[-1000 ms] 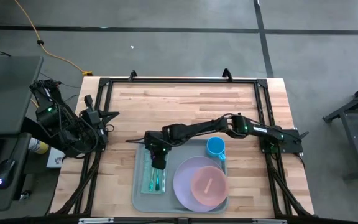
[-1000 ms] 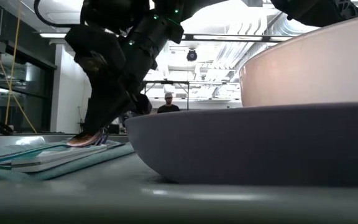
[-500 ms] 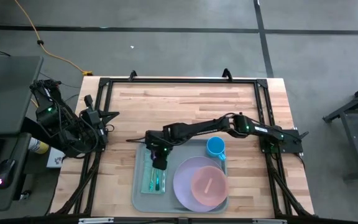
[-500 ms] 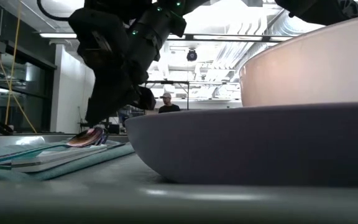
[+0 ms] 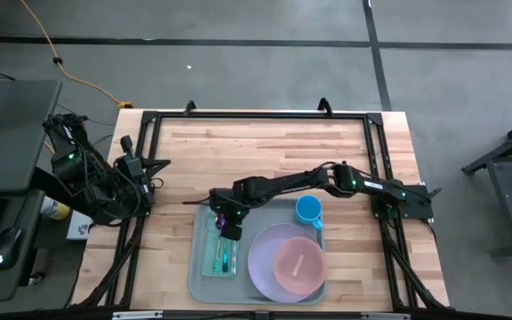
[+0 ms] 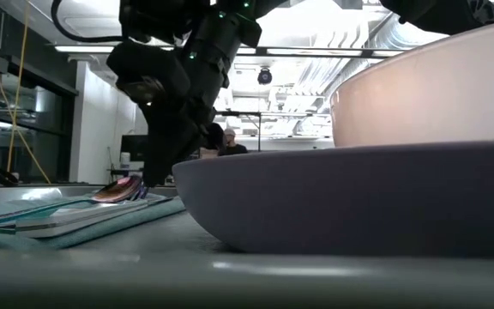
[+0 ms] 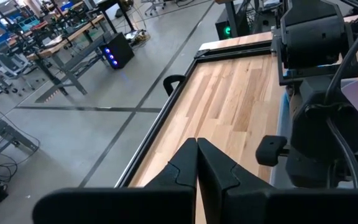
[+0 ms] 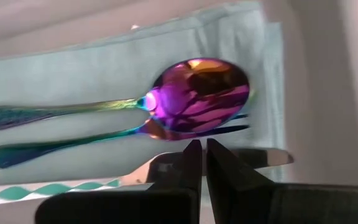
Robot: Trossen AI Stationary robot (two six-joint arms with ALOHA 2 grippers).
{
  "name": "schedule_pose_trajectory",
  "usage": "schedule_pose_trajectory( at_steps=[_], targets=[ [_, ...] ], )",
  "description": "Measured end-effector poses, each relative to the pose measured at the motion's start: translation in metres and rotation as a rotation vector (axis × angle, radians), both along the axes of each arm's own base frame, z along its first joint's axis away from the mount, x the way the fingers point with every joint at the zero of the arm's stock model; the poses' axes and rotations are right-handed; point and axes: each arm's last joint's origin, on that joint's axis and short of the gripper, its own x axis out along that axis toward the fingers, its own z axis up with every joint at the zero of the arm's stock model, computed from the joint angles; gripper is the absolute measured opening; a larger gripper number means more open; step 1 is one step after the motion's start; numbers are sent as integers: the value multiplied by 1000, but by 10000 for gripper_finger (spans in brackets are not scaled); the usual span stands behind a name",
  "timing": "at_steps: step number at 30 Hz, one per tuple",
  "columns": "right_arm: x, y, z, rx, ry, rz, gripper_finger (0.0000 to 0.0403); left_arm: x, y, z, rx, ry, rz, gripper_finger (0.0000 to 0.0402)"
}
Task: Set up tray
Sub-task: Put the violet spoon on the light green table napkin to the left of the violet fork
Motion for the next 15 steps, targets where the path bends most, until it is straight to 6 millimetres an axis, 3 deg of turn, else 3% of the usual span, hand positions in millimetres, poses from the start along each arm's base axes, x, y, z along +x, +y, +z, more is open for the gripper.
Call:
schedule_pose_trajectory(
  at_steps=[7,15],
  targets=[
    [0,-1,0,-26,-5,-6,0,0,0,0,-6,7,-5,42],
    [3,0,-16,-18,17,1,0,0,0,0,-11,13,-9,42]
  ],
)
